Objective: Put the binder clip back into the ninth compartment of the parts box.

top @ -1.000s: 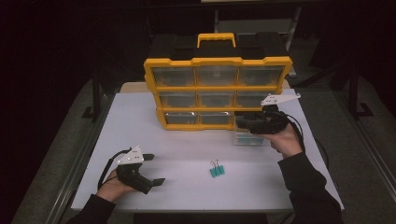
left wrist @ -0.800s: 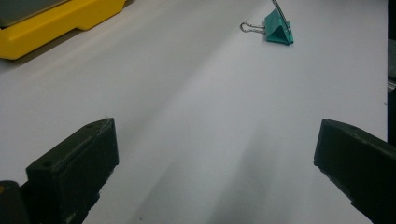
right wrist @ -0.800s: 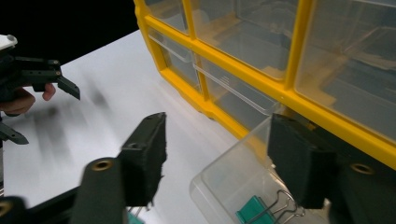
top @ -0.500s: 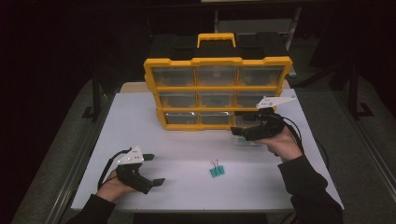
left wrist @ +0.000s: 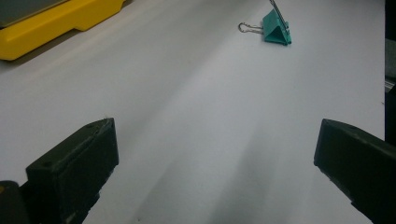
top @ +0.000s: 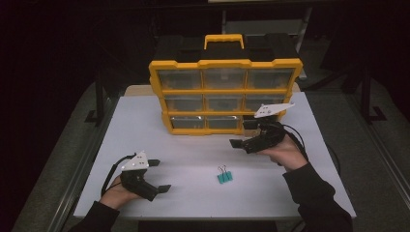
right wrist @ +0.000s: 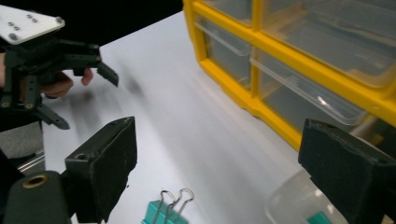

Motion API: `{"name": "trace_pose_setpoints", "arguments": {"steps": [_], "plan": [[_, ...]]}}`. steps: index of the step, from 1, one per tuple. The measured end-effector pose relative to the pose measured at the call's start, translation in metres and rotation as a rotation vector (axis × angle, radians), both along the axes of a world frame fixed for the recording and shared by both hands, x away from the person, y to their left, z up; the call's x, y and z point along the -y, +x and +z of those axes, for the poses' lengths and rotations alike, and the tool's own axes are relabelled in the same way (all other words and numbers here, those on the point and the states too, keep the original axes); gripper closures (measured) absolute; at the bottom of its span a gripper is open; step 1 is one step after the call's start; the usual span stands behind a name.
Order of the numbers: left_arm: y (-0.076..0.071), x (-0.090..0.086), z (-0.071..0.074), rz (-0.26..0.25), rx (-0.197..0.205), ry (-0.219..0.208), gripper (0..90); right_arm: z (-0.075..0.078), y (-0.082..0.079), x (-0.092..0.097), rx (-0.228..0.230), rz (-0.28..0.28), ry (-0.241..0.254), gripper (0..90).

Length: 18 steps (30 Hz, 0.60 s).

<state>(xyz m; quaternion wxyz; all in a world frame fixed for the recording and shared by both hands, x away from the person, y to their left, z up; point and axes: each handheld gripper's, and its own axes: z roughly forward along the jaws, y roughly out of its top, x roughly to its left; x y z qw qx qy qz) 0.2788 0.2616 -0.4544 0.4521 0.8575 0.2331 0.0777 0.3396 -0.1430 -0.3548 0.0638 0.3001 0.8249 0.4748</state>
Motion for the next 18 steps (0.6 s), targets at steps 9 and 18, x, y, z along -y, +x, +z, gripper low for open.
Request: {"name": "trace_pose_setpoints", "arguments": {"steps": [9,18], "plan": [[0.000,0.000,0.000,0.000,0.000,-0.002,0.0,-0.007,-0.006,-0.018,-0.021,0.051,-0.016,10.8],[-0.001,0.000,0.000,-0.001,0.001,-0.004,0.0,-0.026,-0.014,-0.037,-0.040,0.083,-0.032,12.5]]}}
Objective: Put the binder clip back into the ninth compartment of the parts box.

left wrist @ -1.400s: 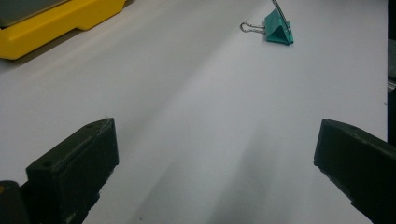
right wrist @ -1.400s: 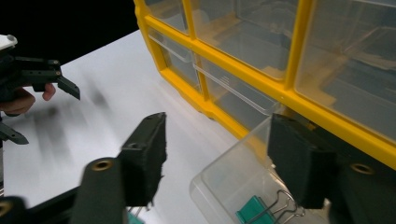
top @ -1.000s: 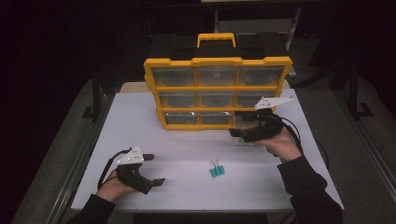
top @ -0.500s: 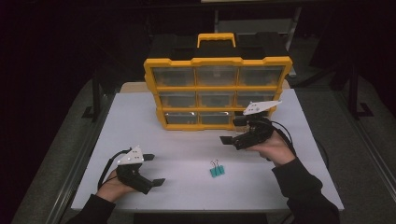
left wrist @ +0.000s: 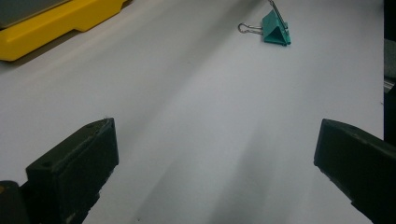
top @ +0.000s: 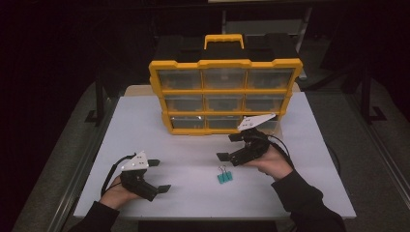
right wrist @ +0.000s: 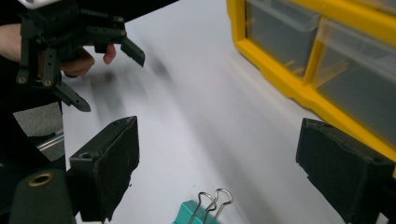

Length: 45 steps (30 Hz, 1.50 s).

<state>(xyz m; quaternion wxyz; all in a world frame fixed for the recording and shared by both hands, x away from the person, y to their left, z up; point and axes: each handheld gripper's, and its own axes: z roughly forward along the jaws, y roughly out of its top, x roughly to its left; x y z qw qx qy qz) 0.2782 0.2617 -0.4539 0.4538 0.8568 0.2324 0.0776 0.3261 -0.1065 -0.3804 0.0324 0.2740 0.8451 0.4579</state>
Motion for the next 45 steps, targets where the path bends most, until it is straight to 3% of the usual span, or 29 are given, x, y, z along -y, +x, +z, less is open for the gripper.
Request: {"name": "trace_pose_setpoints", "arguments": {"steps": [9,15,31,41,45], "plan": [[0.000,0.000,0.000,0.000,0.001,0.000,0.0,-0.021,-0.012,-0.006,-0.010,0.005,-0.041,13.8],[0.000,0.000,0.000,0.000,-0.001,0.001,0.0,-0.034,-0.018,-0.003,-0.023,-0.003,-0.051,19.6],[-0.001,0.001,0.000,-0.001,-0.003,0.002,0.0,-0.066,-0.007,-0.008,-0.090,0.029,-0.077,52.0],[0.000,0.001,-0.001,0.001,-0.005,0.002,0.0,-0.073,-0.003,-0.007,-0.141,0.048,-0.077,73.5],[0.000,0.002,0.000,0.001,-0.006,0.000,0.0,-0.072,-0.003,-0.006,-0.145,0.051,-0.061,76.5]]}}
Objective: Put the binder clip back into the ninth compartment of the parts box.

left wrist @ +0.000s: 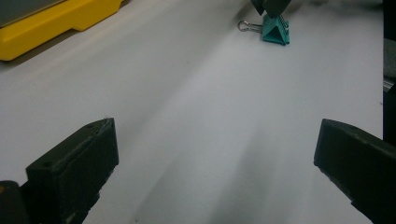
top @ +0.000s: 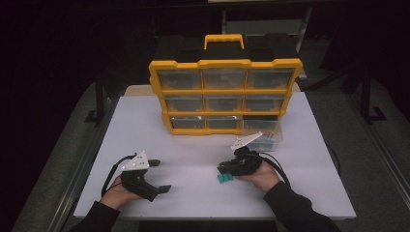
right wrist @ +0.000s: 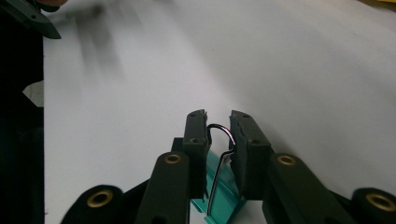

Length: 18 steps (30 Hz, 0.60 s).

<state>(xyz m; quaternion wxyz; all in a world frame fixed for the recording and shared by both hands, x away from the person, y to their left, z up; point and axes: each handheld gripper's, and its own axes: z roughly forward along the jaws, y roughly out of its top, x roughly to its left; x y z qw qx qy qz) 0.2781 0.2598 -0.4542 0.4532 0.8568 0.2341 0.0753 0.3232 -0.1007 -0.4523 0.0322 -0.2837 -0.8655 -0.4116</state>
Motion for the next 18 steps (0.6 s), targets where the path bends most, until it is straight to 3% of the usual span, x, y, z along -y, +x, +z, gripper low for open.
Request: {"name": "trace_pose_setpoints", "arguments": {"steps": [8,18], "plan": [[0.000,0.001,0.001,-0.001,0.001,0.000,0.0,0.005,-0.001,0.003,-0.006,0.047,0.057,86.7],[0.000,0.000,0.001,-0.006,0.004,-0.002,0.0,0.019,-0.005,0.006,0.039,0.065,0.103,87.3]]}}
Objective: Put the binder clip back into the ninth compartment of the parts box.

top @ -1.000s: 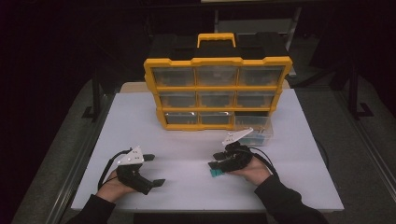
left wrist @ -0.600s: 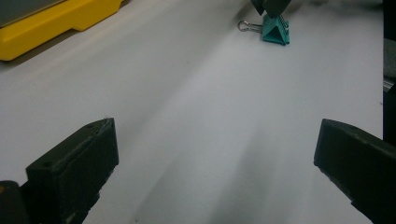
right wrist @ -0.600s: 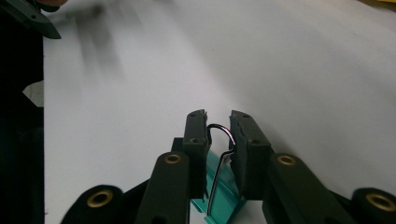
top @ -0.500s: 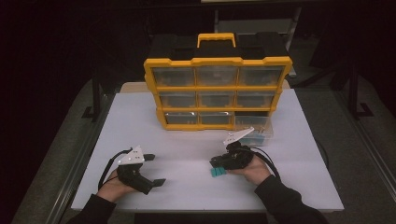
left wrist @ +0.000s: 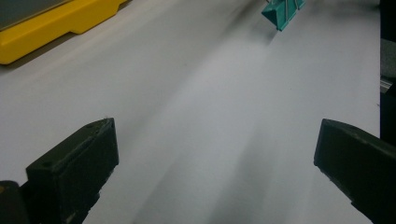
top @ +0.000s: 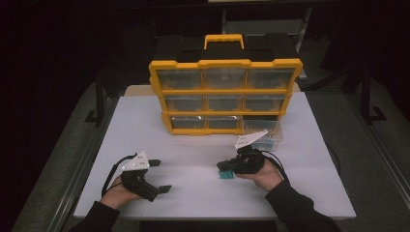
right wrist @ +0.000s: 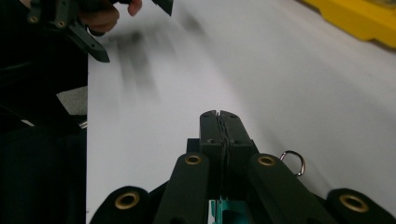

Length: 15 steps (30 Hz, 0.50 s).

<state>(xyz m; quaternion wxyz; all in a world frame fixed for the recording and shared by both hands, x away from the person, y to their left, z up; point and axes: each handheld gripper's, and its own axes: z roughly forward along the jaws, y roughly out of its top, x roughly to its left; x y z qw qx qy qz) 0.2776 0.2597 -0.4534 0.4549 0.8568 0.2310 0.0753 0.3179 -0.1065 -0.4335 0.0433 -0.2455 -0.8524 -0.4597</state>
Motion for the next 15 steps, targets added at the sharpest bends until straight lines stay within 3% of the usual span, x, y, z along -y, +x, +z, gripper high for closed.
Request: {"name": "trace_pose_setpoints", "arguments": {"steps": [15], "plan": [[0.000,-0.001,0.000,0.001,0.002,-0.004,0.0,0.037,-0.002,0.009,0.071,-0.032,0.041,87.4]]}}
